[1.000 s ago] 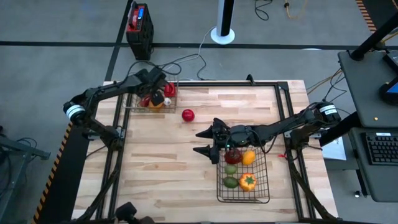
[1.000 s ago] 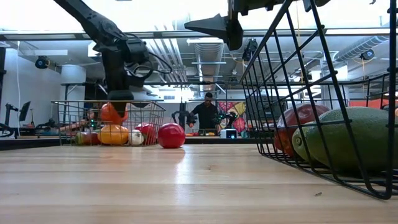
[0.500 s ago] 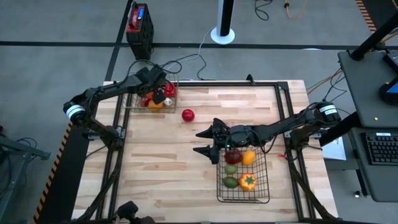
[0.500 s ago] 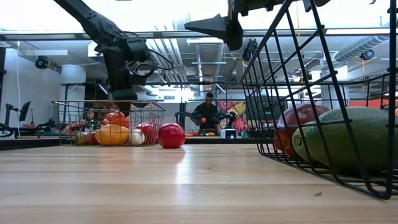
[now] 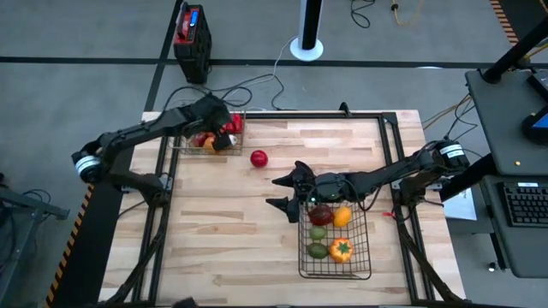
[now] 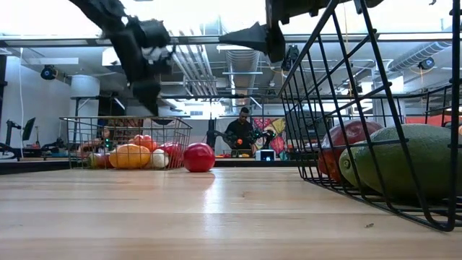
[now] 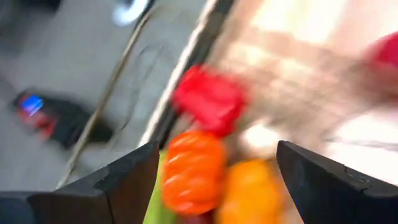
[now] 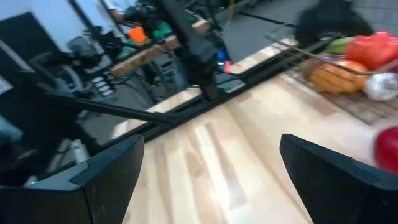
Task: Sort produce into baskets
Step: Put the red tomato into the black wire basket
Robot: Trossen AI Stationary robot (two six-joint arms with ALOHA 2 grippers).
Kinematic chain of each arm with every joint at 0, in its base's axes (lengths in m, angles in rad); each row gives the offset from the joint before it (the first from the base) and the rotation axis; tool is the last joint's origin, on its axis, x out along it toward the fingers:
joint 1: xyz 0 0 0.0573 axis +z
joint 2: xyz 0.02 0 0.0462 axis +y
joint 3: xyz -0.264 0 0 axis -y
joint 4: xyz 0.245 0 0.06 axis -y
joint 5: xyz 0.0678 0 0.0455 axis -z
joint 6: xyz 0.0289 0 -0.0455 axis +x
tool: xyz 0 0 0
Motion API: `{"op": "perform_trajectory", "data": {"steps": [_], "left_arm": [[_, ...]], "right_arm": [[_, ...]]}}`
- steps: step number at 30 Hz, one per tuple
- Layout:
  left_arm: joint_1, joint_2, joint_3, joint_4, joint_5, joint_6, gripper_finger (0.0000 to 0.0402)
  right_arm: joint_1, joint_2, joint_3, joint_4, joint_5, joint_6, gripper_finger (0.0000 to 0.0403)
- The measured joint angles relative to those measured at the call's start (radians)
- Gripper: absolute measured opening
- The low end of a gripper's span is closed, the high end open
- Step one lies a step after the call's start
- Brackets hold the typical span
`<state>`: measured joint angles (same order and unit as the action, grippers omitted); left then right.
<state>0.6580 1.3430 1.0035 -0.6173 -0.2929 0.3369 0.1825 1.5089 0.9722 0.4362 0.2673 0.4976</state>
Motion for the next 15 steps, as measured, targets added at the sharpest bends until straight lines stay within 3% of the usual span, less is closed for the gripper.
{"op": "perform_trajectory", "data": {"steps": [4,7,9,11,15], "left_arm": [[-0.075,-0.106,0.0,-0.023,0.237,-0.069,0.0306],[-0.142,-0.191,-0.011,-0.023,0.538,-0.197,0.0306],[-0.215,-0.244,-0.019,-0.021,0.656,-0.253,0.0306],[-0.312,-0.299,-0.035,-0.02,0.618,-0.289,0.0306],[-0.545,-0.388,-0.045,-0.015,0.264,-0.406,0.0306]], "right_arm": [[0.0,0.0,0.031,-0.115,0.069,0.001,0.0368],[0.0,0.0,0.108,-0.307,0.149,0.006,0.0368],[0.0,0.006,0.167,-0.445,0.224,0.002,0.0368],[-0.002,0.015,0.228,-0.563,0.296,0.001,0.0368],[-0.03,0.049,0.338,-0.713,0.334,-0.007,0.0368]]}}
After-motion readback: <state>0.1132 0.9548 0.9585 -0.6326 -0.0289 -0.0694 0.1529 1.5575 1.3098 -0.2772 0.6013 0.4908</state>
